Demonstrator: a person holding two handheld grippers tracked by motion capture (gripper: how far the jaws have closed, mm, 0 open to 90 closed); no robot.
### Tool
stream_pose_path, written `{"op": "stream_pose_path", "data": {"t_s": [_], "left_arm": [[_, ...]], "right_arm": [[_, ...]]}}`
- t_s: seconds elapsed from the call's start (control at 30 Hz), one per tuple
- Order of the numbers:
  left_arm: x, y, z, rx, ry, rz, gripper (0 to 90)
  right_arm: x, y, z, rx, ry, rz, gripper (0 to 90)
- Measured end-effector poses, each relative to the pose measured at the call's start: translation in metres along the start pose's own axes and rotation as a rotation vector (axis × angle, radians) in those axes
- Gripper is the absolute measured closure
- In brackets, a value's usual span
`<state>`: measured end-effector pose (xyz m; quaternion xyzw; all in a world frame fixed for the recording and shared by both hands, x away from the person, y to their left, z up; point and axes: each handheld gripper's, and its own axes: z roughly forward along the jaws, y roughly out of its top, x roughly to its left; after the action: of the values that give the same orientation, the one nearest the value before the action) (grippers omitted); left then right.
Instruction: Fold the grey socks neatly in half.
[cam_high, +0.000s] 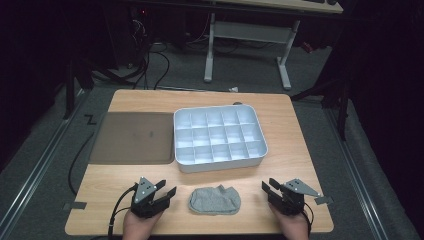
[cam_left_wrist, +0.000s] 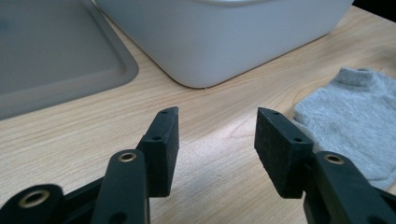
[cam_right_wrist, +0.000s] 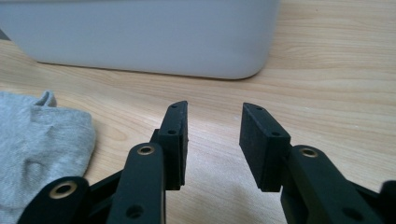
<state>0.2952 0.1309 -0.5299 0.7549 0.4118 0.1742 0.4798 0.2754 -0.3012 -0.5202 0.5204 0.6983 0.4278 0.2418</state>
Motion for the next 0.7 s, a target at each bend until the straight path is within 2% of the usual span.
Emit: {"op": "stream_pose_path", "data": {"t_s": [0.23, 0.43, 0.6, 0.67, 0.7], "left_arm": [[-0.003, 0.000, -0.001, -0.017, 0.016, 0.016, 49.7], [-0.003, 0.002, 0.001, -0.008, 0.013, -0.009, 52.2], [-0.005, 0.004, 0.004, -0.005, 0.001, -0.028, 55.2], [-0.007, 0.006, 0.006, -0.006, -0.006, -0.030, 55.5], [-0.009, 0.007, 0.007, -0.006, -0.011, -0.029, 55.5]], "right_arm": [[0.004, 0.005, 0.004, -0.003, 0.006, -0.017, 64.4], [0.010, 0.020, 0.008, -0.002, -0.005, -0.059, 64.3], [0.020, 0.027, 0.013, -0.021, 0.025, -0.053, 64.4], [0.028, 0.025, 0.017, -0.020, 0.063, -0.048, 64.5], [0.028, 0.025, 0.017, -0.020, 0.063, -0.048, 64.5]]}}
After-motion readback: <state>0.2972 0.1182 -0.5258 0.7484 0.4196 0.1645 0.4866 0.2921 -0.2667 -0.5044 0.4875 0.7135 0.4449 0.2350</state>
